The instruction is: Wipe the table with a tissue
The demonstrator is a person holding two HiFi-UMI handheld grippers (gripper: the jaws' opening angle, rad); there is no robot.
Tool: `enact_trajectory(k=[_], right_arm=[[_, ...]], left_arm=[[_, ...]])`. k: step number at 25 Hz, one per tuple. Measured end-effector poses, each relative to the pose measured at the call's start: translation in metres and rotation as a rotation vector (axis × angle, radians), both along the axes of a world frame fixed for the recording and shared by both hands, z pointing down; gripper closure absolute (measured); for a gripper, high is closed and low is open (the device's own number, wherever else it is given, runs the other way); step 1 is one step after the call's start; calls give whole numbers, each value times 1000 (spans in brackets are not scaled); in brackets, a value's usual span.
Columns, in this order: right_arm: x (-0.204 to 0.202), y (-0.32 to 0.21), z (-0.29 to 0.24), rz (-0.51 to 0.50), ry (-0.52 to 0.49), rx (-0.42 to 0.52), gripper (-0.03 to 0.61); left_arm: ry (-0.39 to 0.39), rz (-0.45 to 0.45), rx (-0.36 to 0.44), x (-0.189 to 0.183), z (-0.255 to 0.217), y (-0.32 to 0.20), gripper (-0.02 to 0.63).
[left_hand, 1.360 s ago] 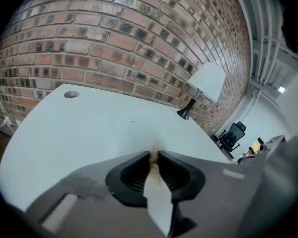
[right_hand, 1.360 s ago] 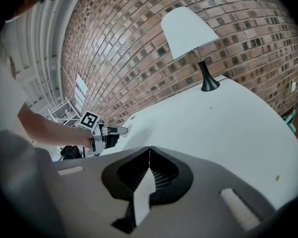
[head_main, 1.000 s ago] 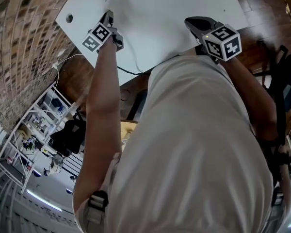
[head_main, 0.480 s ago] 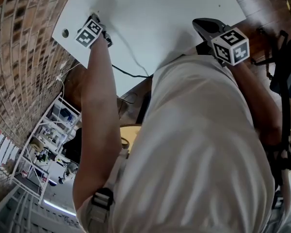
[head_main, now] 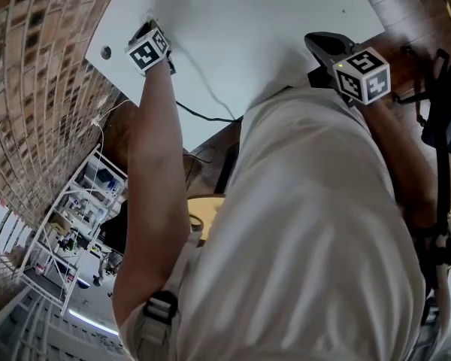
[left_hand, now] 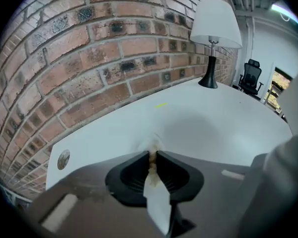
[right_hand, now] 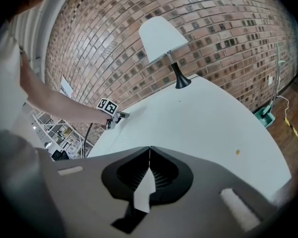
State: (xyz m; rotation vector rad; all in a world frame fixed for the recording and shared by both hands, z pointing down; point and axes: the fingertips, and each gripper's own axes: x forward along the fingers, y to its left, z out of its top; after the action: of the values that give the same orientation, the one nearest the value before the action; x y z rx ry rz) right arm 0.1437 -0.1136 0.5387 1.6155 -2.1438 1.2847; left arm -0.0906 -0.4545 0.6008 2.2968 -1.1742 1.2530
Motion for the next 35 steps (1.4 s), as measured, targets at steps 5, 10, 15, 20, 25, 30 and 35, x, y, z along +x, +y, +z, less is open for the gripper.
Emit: enact_trajectory(k=[5, 10, 15, 20, 25, 30, 35], right_arm=[[5, 6, 0, 11, -14, 0, 569], [9, 6, 1, 14, -10, 16, 569], [19, 7, -5, 17, -13, 40, 569], [30, 5, -27, 16, -50, 108, 569], [54, 8, -30, 42, -50, 115, 569], [77, 9, -27, 61, -34, 108, 569], [84, 1, -26, 61, -24, 112, 569]], left_arm=[[1, 108, -15, 24, 0, 16, 574], [12, 176, -36, 45, 1, 42, 574], [136, 227, -133, 87, -1, 90, 563], [338, 366, -367, 160, -2, 183, 557], [446, 391, -379, 211, -20, 245, 555], [481, 365, -365, 219, -28, 257, 555], [502, 345, -320, 213, -39, 244, 554]])
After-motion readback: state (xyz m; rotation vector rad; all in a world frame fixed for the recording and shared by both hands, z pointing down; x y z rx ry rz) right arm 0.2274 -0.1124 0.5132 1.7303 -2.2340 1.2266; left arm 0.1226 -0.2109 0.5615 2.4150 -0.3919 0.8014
